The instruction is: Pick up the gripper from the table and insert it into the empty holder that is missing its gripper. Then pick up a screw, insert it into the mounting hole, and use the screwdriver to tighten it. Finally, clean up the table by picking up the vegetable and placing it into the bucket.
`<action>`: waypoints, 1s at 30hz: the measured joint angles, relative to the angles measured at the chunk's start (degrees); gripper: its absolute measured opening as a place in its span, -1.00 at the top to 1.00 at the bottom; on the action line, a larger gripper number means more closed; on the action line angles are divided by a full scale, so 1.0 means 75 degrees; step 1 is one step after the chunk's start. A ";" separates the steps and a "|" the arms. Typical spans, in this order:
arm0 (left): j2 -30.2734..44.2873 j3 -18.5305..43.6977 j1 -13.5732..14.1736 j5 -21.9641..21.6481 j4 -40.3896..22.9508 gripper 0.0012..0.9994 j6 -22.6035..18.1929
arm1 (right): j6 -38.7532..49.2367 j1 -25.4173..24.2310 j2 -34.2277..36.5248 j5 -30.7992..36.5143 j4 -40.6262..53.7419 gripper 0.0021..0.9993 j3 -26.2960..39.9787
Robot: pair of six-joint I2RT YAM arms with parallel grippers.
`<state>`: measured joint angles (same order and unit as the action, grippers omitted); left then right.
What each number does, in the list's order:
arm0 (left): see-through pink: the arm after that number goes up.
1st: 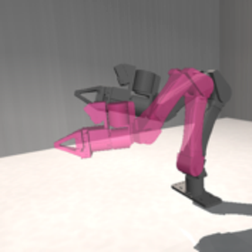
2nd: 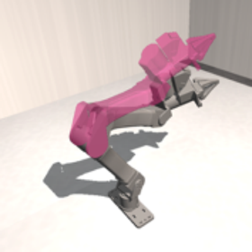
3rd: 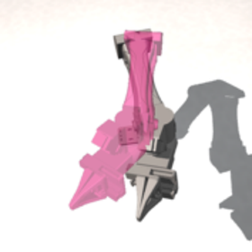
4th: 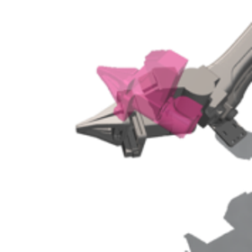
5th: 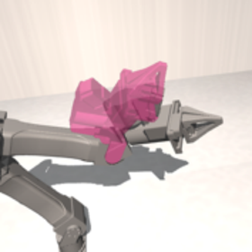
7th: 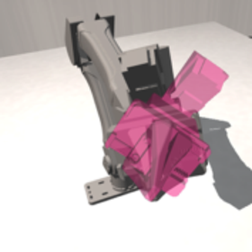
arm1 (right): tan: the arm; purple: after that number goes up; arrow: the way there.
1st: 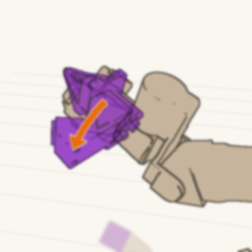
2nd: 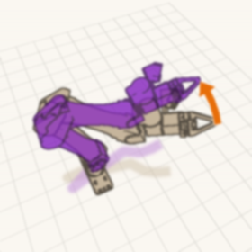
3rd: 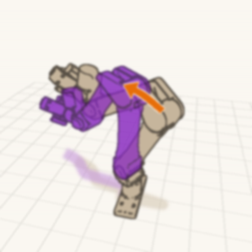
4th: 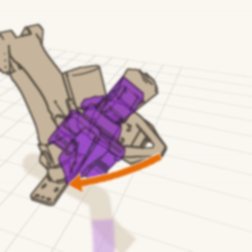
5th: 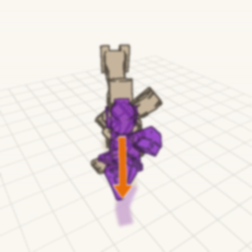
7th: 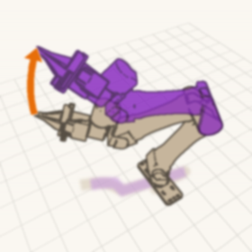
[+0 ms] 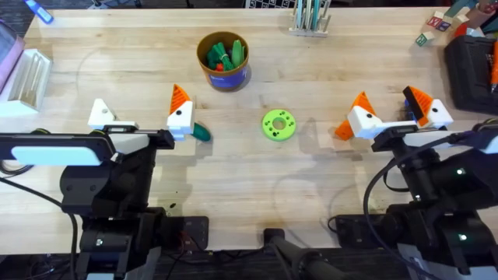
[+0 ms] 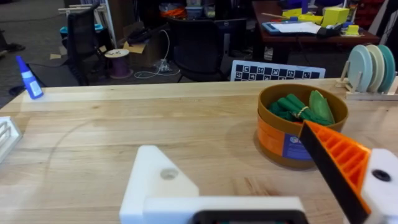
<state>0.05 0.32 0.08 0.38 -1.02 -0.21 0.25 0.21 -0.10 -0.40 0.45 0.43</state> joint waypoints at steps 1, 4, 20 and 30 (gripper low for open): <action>0.0000 0.0000 0.0000 0.0000 -0.0003 -0.97 0.0000 | 0.0000 0.0000 0.0000 -0.0004 0.0000 -0.92 0.0000; 0.0000 0.0000 0.0000 0.0000 -0.0003 -0.97 0.0000 | 0.0000 0.0000 0.0000 -0.0009 0.0017 -0.93 0.0000; 0.0142 0.0480 0.0009 0.0024 -0.0814 -0.97 0.0420 | -0.0073 0.0000 0.0167 -0.0067 0.1539 -0.93 0.0803; 0.3393 0.4157 0.0009 0.0415 -0.4418 -0.97 0.2110 | -0.0098 0.0000 0.3047 -0.0073 0.5325 -0.93 0.4470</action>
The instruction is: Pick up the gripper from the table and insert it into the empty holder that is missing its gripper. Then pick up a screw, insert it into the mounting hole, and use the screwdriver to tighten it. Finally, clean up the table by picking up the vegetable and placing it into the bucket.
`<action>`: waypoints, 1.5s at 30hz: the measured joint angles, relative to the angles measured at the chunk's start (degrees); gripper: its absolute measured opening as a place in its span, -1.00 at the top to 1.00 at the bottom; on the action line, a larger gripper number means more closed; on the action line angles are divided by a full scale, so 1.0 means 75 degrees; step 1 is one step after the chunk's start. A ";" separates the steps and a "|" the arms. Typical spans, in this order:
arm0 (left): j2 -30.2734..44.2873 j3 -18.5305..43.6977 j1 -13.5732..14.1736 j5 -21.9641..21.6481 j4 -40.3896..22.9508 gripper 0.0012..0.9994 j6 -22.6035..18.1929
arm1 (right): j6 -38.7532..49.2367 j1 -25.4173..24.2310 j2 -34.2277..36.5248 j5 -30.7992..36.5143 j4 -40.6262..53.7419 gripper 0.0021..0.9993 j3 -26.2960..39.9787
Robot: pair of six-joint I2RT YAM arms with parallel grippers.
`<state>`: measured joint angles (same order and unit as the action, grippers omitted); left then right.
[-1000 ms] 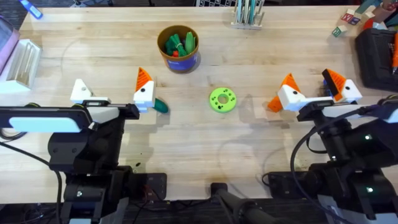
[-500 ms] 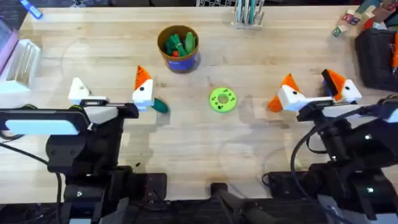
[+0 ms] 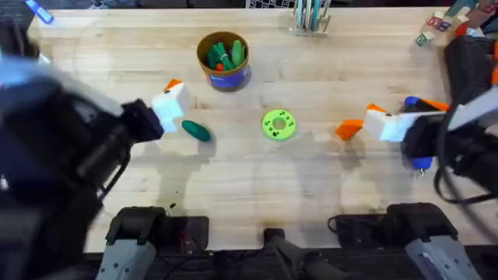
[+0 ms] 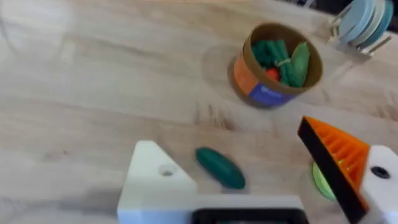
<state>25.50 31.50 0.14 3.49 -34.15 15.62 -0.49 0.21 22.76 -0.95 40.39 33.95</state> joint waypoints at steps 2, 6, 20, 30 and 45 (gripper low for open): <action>0.0938 0.0474 0.0000 0.0169 -0.0498 -0.97 0.0312 | 0.0002 0.0000 0.0687 0.0000 0.0301 -0.93 0.0500; 0.2657 0.0634 0.0000 0.0505 -0.0410 -0.97 0.1006 | -0.0001 0.0000 0.1647 0.0000 0.0334 -0.93 0.0951; 0.4536 0.0643 0.0281 0.1452 -0.0067 0.88 0.1855 | 0.0002 0.0000 0.2082 0.0000 0.0244 -0.93 0.0968; 0.2063 0.1065 0.2486 0.1751 -0.0091 -0.97 0.0568 | 0.0005 0.0000 0.2082 0.0000 0.0255 -0.93 0.0968; 0.1290 0.1065 0.3293 0.1755 0.0332 -0.98 0.0182 | 0.0002 0.0000 0.2082 0.0000 0.0258 -0.93 0.0968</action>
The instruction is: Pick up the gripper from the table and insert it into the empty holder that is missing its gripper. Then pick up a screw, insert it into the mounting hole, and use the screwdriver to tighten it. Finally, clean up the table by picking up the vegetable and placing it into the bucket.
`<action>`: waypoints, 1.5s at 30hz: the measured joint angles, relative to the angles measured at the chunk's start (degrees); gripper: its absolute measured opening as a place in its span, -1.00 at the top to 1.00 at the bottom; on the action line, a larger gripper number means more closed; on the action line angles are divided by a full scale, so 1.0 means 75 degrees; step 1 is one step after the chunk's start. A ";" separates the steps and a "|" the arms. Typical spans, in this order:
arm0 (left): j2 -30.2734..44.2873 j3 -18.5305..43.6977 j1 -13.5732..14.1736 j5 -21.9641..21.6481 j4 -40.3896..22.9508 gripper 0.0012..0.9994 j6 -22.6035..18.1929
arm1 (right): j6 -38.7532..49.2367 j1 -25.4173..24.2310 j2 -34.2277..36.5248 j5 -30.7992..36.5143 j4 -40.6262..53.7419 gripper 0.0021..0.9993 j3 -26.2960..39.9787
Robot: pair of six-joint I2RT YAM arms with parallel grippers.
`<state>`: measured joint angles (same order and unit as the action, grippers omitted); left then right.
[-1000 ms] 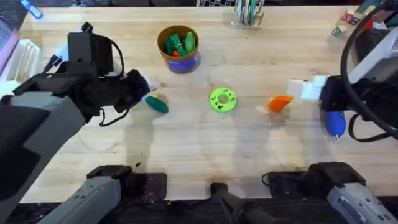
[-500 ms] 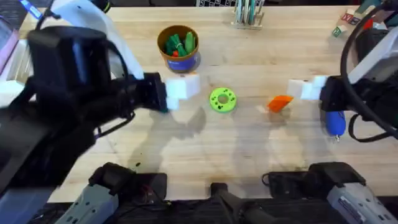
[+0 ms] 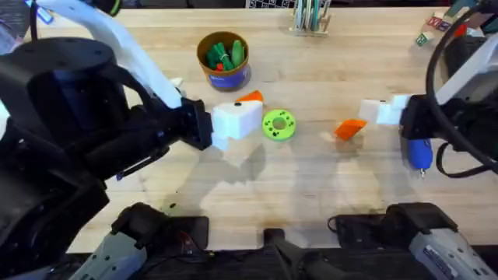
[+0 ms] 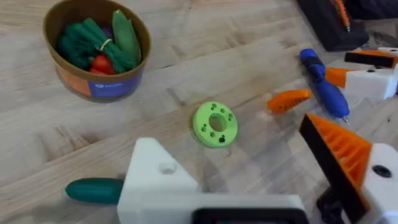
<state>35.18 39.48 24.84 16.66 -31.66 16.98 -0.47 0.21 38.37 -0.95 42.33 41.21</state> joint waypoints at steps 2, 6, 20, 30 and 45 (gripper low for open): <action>0.0003 0.0000 0.0000 -0.0078 -0.0104 -0.98 -0.0208 | 0.0001 0.0000 0.0000 0.0000 0.0001 -0.93 0.0000; -0.0003 -0.0008 0.0000 -0.0165 -0.0053 -0.98 -0.1235 | 0.0000 0.0000 0.0000 0.0000 0.0000 -0.93 0.0000; -0.4474 -0.4080 0.0000 -0.0203 0.3429 -0.97 -0.2295 | 0.0003 0.0000 0.0000 0.0000 0.0003 -0.93 0.0000; -0.4648 -0.5217 -0.0107 -0.0171 0.3736 -0.97 -0.2238 | 0.0000 0.0000 0.0000 0.0000 0.0006 -0.93 0.0000; -0.4648 -0.5217 -0.0233 -0.0168 0.3753 -0.98 -0.2208 | 0.0002 0.0000 0.0000 0.0000 0.0006 -0.93 0.0000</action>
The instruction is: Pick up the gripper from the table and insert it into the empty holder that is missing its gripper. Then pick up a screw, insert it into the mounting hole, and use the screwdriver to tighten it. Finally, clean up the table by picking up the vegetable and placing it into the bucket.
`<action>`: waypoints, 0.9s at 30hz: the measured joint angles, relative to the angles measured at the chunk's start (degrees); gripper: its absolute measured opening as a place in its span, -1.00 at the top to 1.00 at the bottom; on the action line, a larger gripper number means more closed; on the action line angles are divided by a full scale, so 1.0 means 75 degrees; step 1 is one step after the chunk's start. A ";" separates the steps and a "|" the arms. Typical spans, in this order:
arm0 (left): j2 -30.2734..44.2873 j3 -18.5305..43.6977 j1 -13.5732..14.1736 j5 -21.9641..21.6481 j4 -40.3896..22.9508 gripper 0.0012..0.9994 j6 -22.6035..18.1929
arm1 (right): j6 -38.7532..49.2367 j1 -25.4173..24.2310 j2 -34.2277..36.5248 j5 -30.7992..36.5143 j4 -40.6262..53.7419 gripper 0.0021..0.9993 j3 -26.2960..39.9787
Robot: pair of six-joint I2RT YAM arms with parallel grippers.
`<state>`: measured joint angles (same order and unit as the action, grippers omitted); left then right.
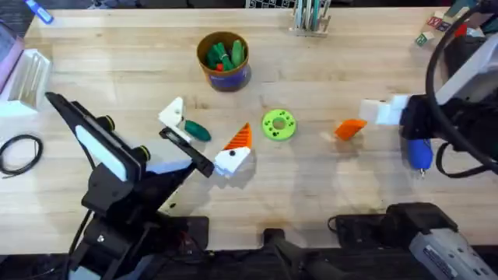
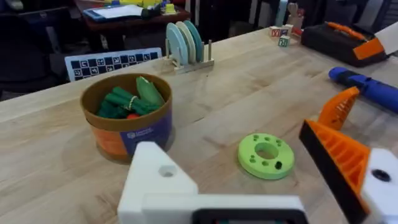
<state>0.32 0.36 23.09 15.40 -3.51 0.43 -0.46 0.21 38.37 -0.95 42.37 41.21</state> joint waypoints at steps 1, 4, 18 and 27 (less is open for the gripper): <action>0.0000 0.0000 0.0000 0.0000 0.0000 -0.98 0.0000 | -0.0002 0.0000 0.0000 0.0000 0.0000 -0.93 0.0000; 0.0000 0.0000 0.0000 0.0000 0.0000 -0.98 0.0001 | -0.0002 0.0000 0.0000 0.0000 0.0000 -0.93 0.0000; -0.0003 0.0000 0.0000 0.0000 0.0000 -0.98 0.0003 | -0.0359 0.0000 0.0000 -0.0822 -0.0201 -0.93 0.0000; 0.0000 0.0000 0.0000 0.0000 0.0000 -0.97 0.0003 | 0.0082 0.0438 0.0539 -0.1436 0.0643 -0.93 0.0038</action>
<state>0.31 0.36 23.09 15.40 -3.51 0.45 0.16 3.50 42.42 -11.72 47.19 41.50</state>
